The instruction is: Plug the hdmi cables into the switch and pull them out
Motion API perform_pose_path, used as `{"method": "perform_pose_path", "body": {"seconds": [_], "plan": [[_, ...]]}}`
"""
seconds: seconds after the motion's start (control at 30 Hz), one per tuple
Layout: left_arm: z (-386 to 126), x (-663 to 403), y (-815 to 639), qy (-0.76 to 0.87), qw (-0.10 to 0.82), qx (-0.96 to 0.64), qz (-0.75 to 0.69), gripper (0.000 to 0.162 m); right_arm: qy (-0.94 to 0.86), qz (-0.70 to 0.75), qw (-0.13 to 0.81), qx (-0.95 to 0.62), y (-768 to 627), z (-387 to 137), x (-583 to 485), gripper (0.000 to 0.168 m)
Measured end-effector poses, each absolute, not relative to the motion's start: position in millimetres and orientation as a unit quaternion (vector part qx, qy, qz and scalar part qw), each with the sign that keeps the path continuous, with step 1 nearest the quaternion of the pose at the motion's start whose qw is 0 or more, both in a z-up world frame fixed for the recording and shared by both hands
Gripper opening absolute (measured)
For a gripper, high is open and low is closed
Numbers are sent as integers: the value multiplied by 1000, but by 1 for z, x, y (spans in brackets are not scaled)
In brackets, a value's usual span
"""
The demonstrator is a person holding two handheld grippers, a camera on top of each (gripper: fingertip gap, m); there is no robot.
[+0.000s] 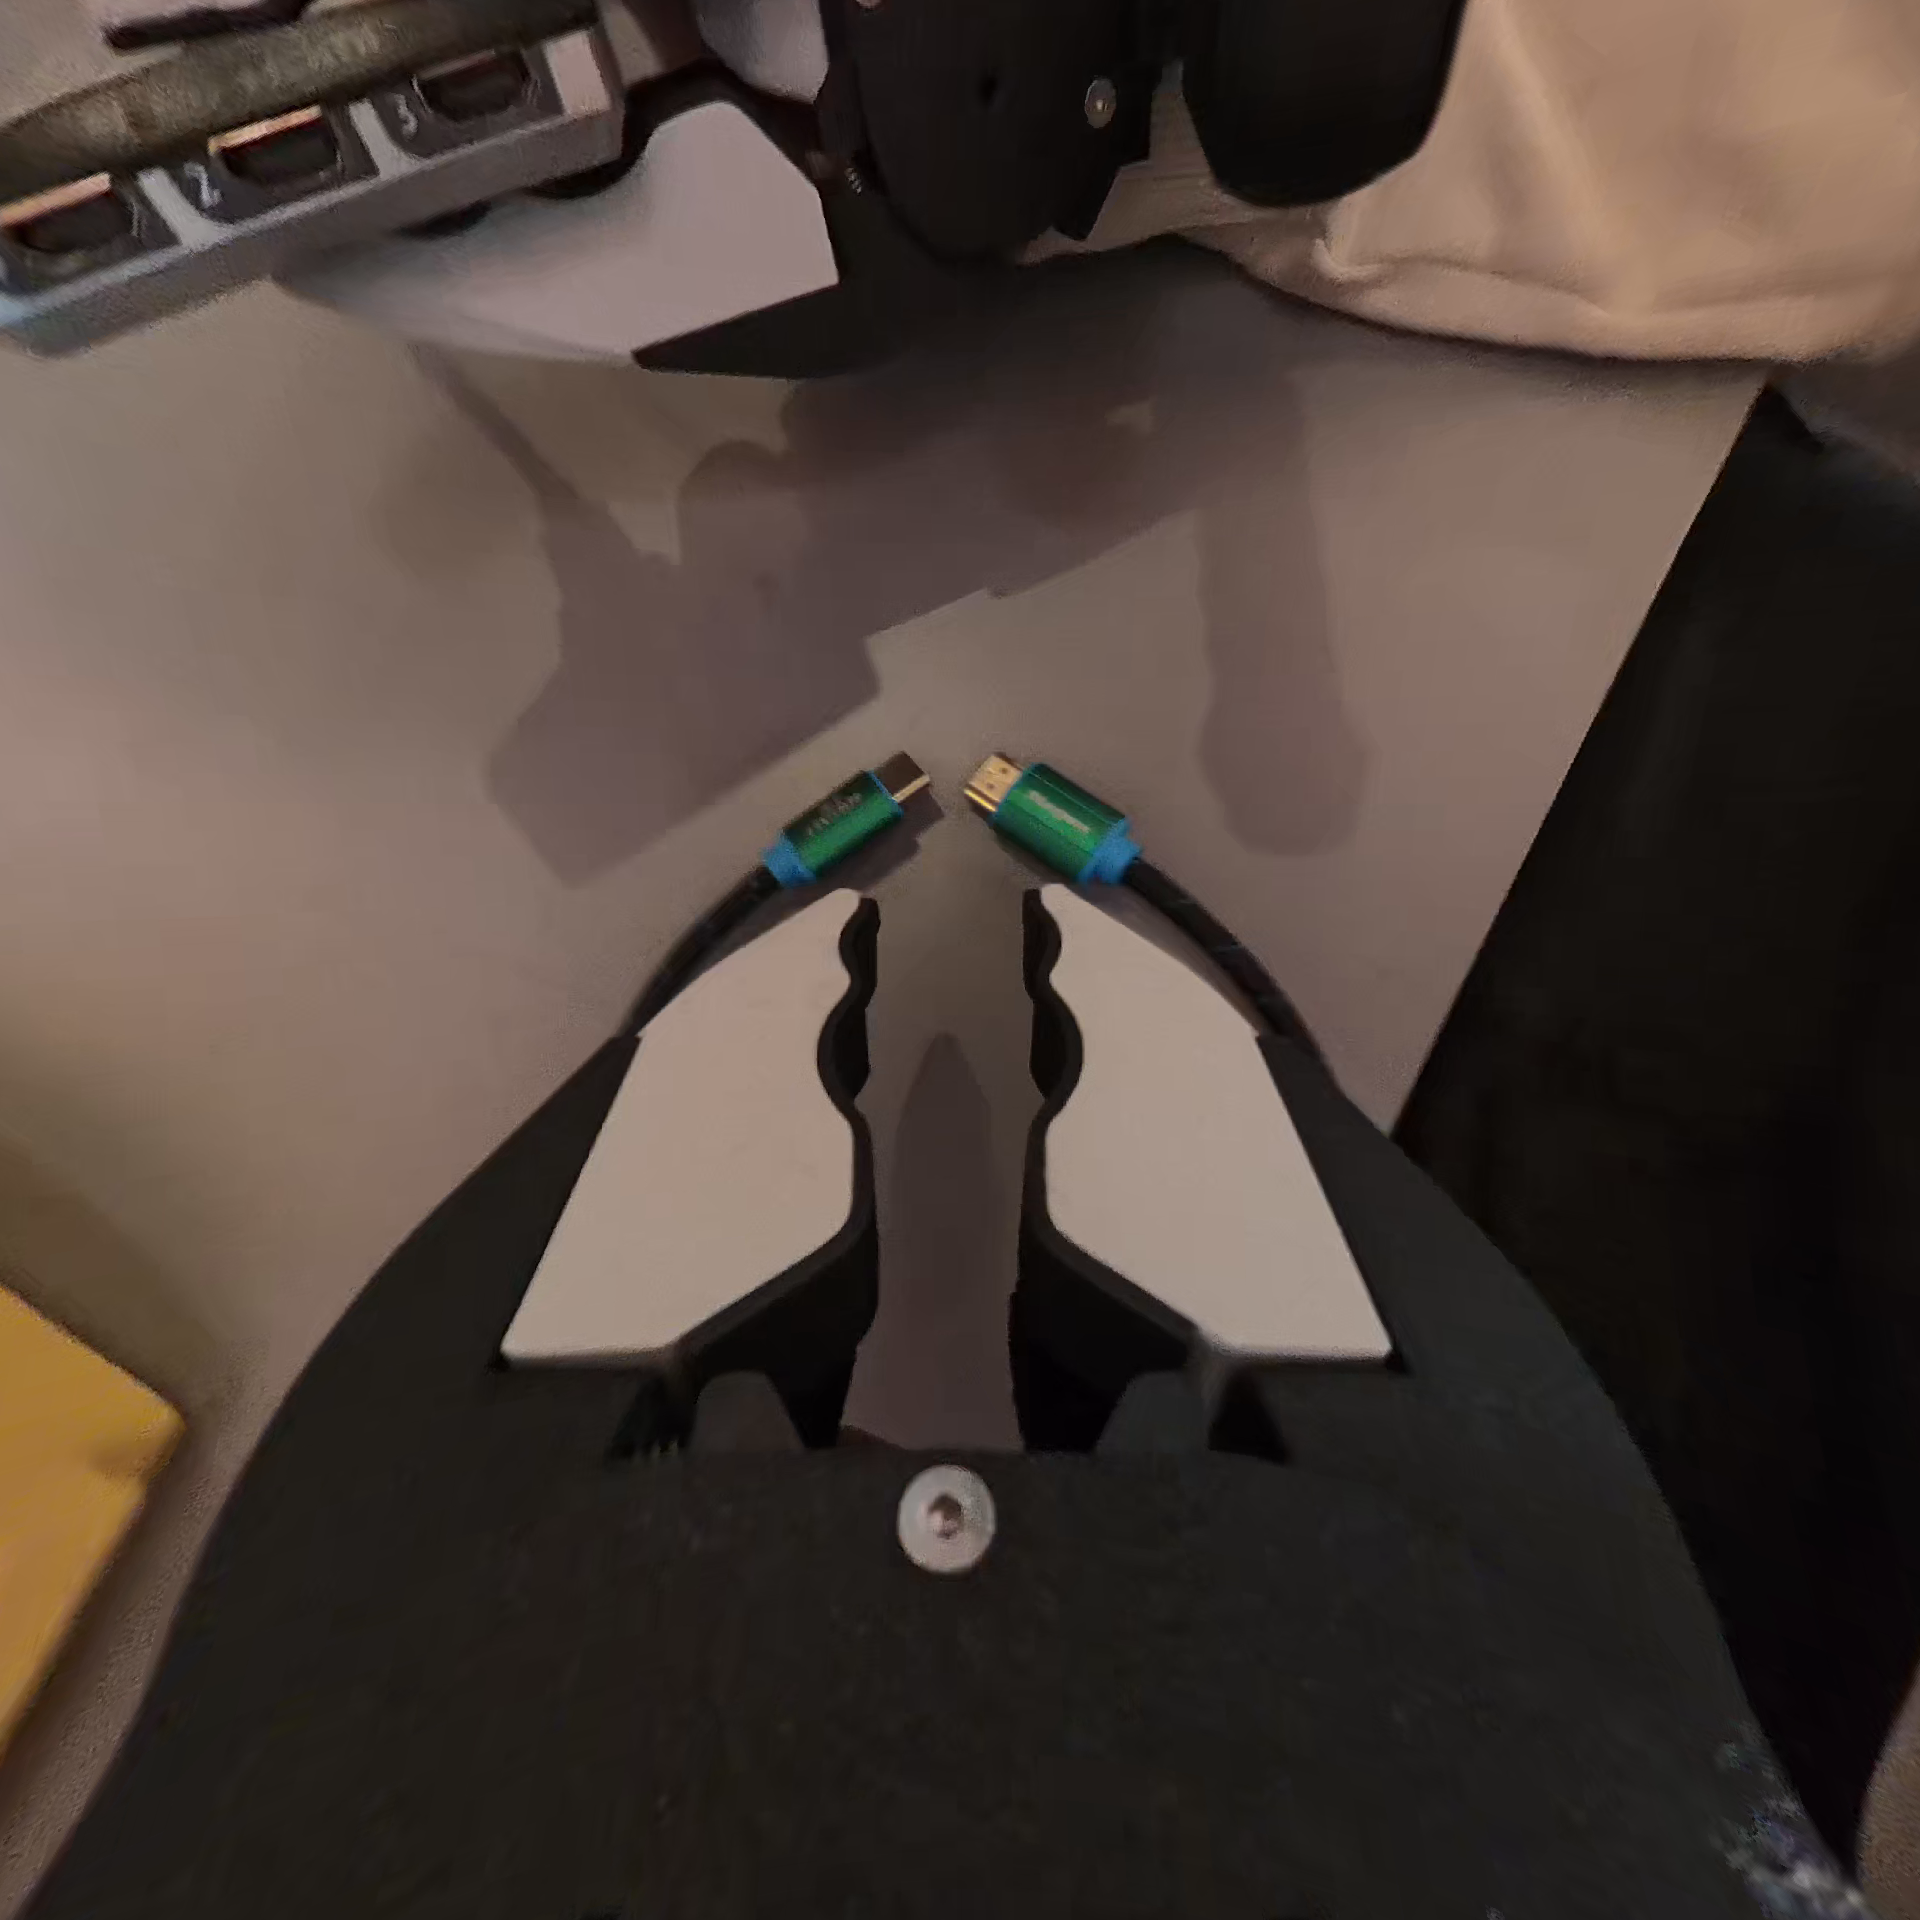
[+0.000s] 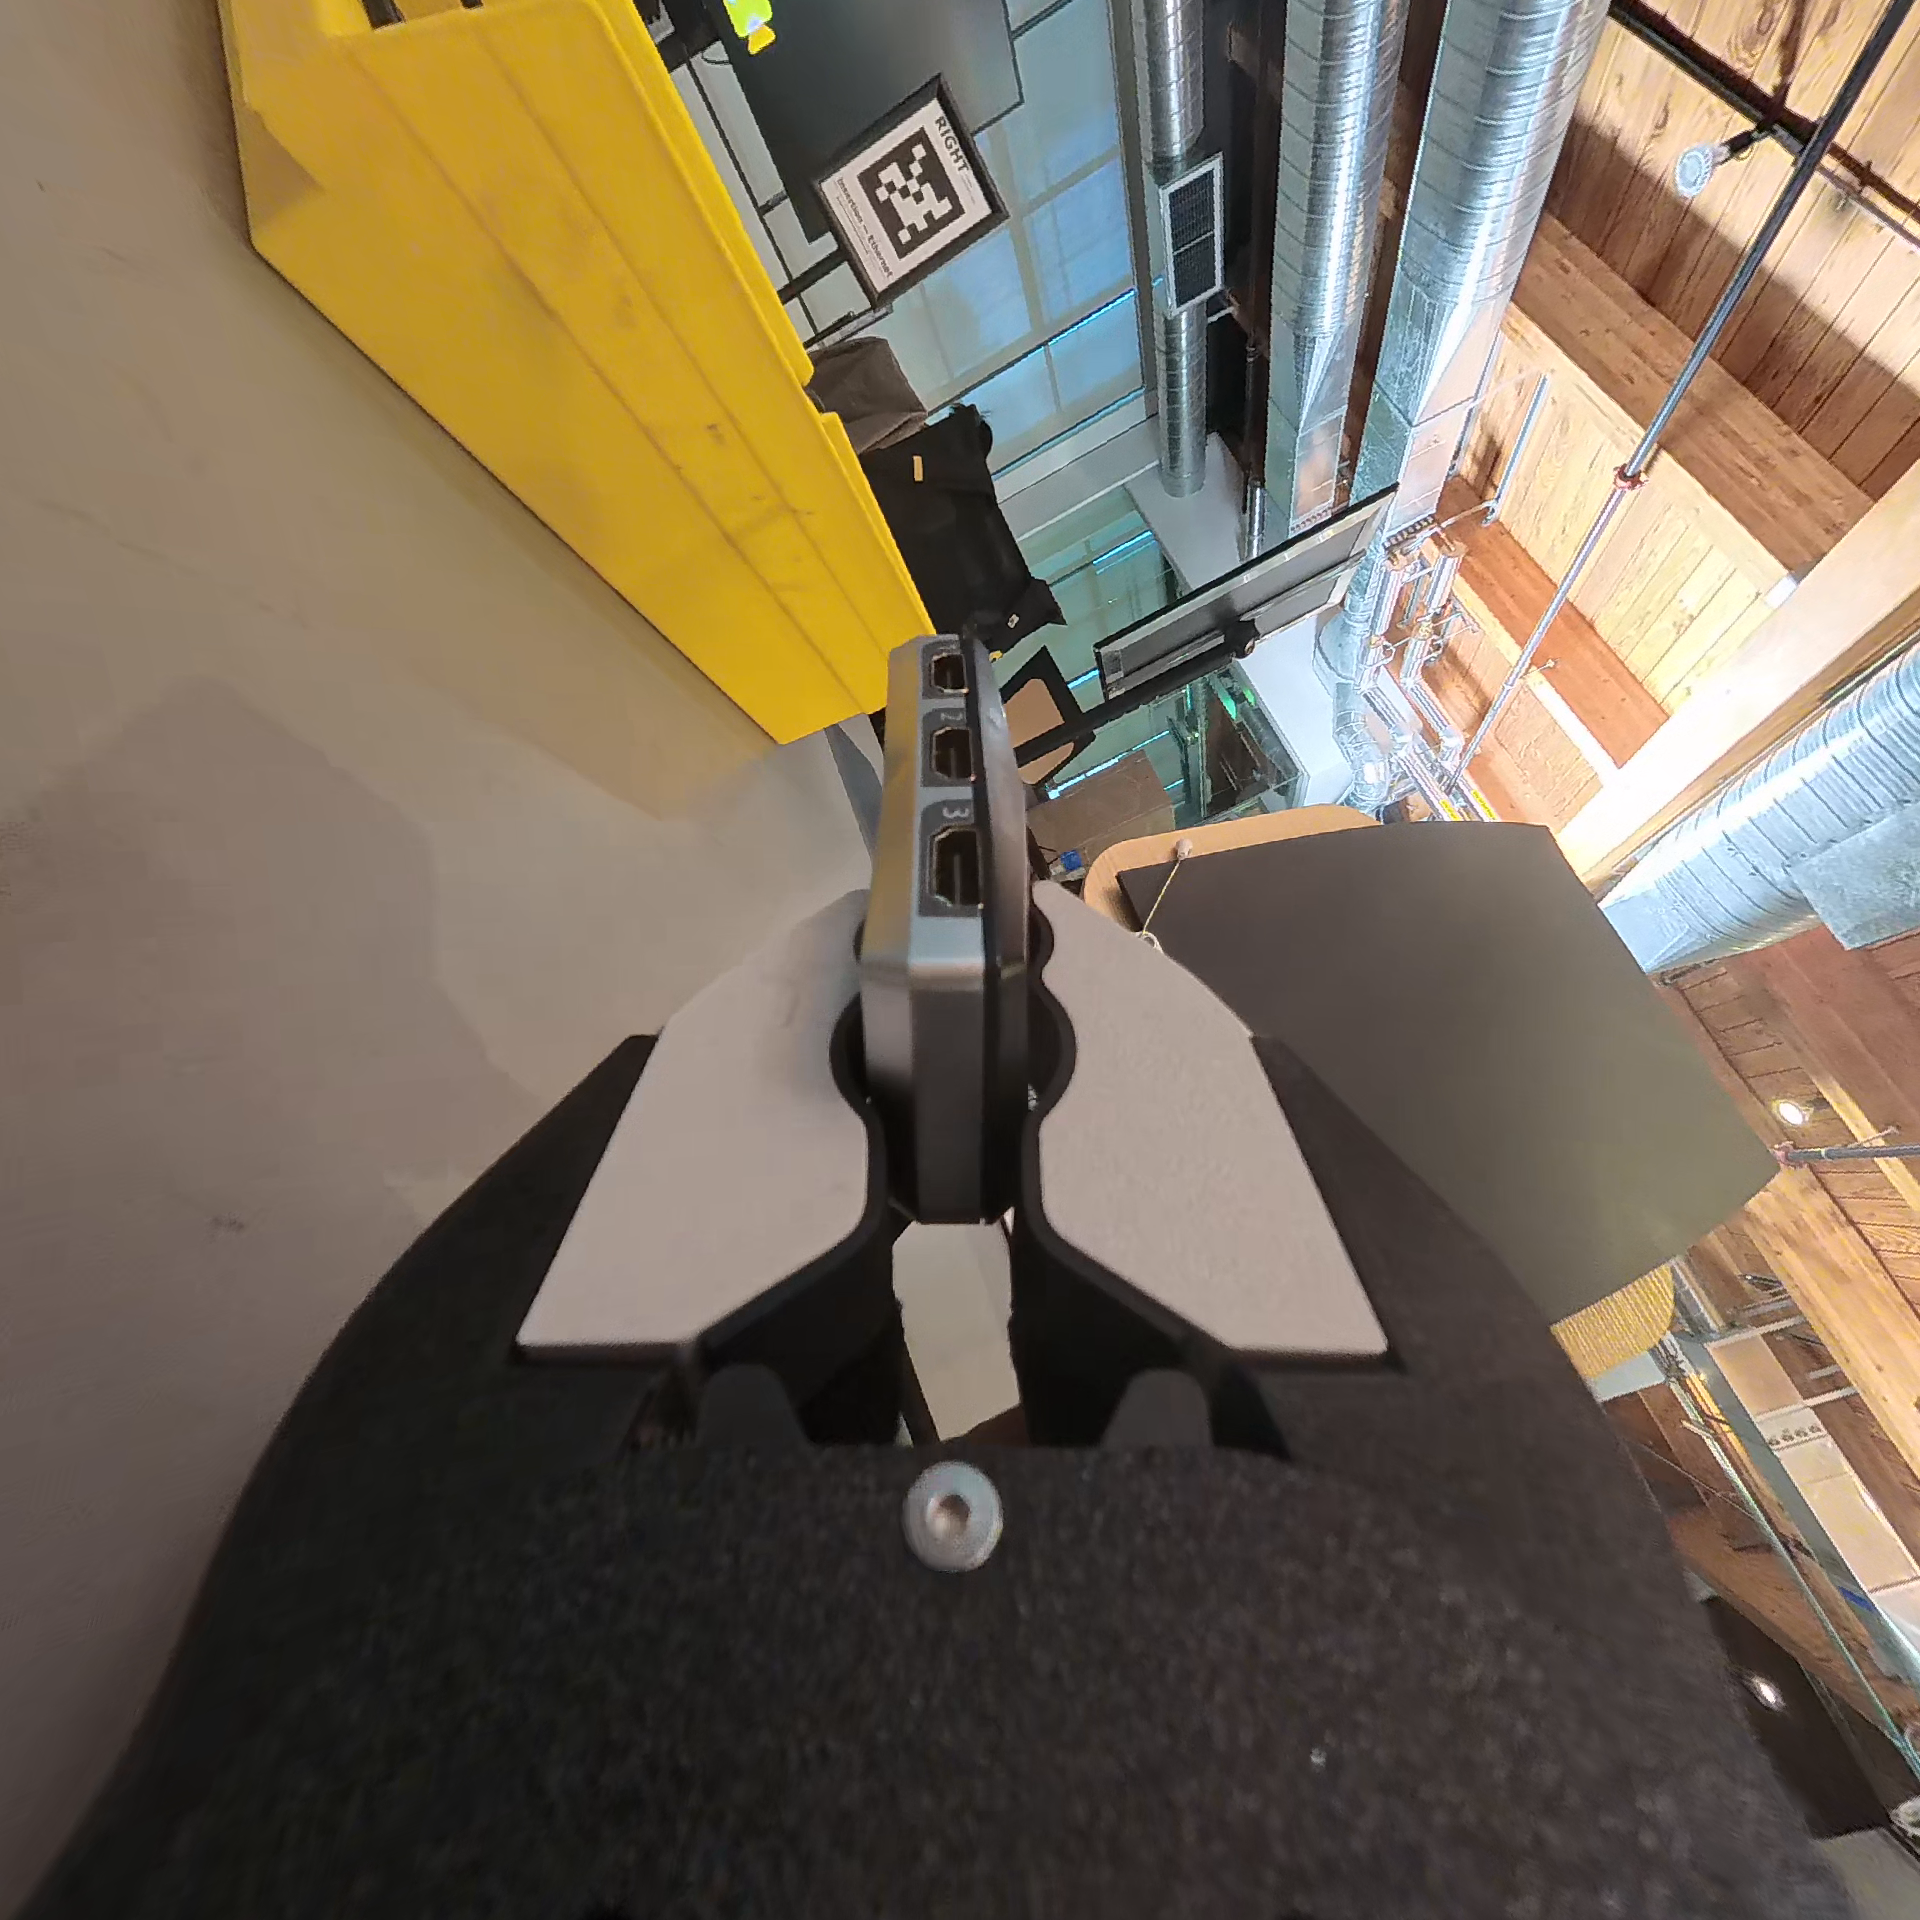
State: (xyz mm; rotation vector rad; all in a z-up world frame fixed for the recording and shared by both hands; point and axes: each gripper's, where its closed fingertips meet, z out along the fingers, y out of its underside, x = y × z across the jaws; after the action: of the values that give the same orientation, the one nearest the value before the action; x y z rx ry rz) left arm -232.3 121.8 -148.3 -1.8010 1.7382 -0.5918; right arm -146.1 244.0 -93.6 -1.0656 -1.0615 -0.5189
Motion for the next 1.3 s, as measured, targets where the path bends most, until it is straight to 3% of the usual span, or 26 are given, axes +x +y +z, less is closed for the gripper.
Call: {"method": "perform_pose_path", "body": {"seconds": [0.23, 0.47, 0.57, 0.7, 0.93, 1.13, 1.3], "plan": [[-172, -224, 157, 739, 126, -602, -275, 27, -479, -228, 698, -481, 244, -95, -147, 23], [-189, -222, 168, 752, 91, -589, -282, 27, -473, -216, 702, -487, 245, -93, -146, 23], [-190, -229, 160, 755, 86, -578, -299, 13, -472, -212, 702, -489, 245, -93, -145, 23], [-190, -239, 146, 747, 79, -567, -337, 9, -473, -212, 700, -491, 247, -94, -145, 23], [-189, -246, 148, 731, 129, -591, -316, 6, -477, -220, 696, -490, 247, -96, -146, 23], [-152, -251, 169, 678, 210, -637, -300, 6, -470, -250, 688, -493, 252, -96, -143, 23], [-131, -251, 197, 666, 265, -677, -165, 6, -475, -275, 667, -504, 257, -103, -144, 23]]}}
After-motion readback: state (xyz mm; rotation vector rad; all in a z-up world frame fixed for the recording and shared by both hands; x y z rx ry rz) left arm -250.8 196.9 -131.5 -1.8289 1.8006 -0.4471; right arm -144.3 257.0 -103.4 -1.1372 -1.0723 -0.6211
